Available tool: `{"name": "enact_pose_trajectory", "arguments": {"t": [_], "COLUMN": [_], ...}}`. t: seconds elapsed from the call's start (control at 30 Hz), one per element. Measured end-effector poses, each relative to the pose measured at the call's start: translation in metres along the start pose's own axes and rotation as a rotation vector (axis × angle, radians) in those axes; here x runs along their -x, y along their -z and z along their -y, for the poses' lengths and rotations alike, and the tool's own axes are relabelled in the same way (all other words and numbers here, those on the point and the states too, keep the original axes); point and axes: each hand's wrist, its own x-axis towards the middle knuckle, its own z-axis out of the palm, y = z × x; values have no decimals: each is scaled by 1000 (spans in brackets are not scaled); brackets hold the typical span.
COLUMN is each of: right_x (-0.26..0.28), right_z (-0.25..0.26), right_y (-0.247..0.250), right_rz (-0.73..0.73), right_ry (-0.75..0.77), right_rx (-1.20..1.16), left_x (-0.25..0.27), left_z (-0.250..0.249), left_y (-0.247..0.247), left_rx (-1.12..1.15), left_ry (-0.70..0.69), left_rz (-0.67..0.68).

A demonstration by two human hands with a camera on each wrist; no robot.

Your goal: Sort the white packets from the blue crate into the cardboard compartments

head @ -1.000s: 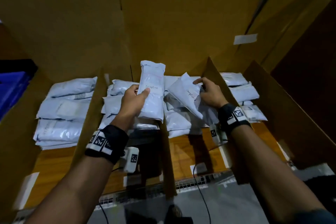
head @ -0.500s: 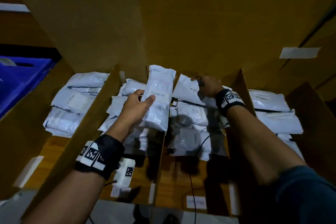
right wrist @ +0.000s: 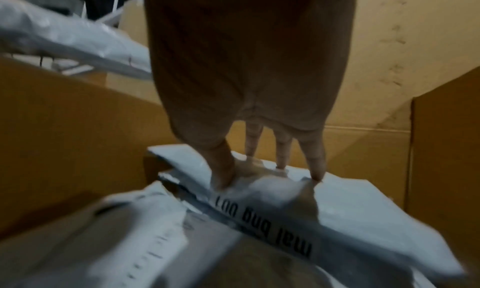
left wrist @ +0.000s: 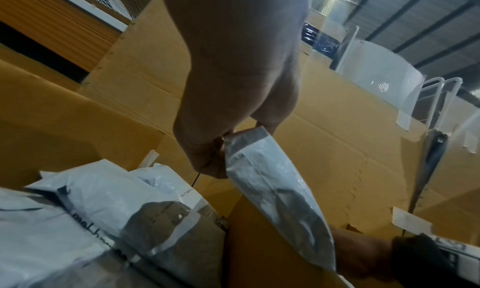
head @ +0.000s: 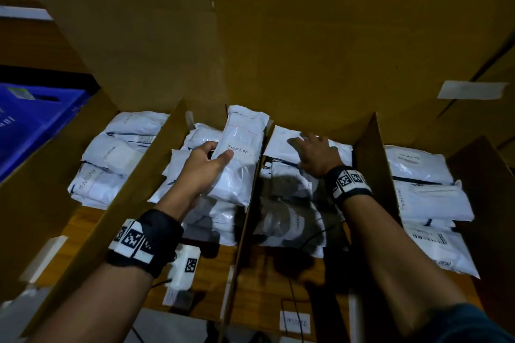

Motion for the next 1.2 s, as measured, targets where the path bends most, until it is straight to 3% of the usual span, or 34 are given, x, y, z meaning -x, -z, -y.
{"name": "enact_pose_trajectory", "arguments": {"t": [0.17, 0.43, 0.5, 0.6, 0.67, 0.87, 1.03, 1.2], "right_x": [-1, 1, 3, 21, 46, 177, 263, 315], "right_z": [-6, 8, 9, 14, 22, 66, 89, 94], "right_y": [3, 1, 8, 29, 53, 114, 115, 98], "right_rz": [-40, 167, 109, -183, -266, -295, -307, -330], "right_ry": [55, 19, 7, 43, 23, -49, -63, 66], "right_rx": [13, 5, -63, -350, -572, -1109, -1134, -1004], "left_x": [4, 20, 29, 46, 59, 99, 145, 188], "left_z": [-4, -7, -10, -18, -23, -43, -47, -38], "left_y": [-1, 0, 4, 10, 11, -1, -23, -44], "left_rx": [27, 59, 69, 62, 69, 36, 24, -28], "left_ry": [19, 11, -15, -70, -120, -201, -242, -274], "left_rz": [7, 27, 23, 43, 74, 189, 327, 392]}}
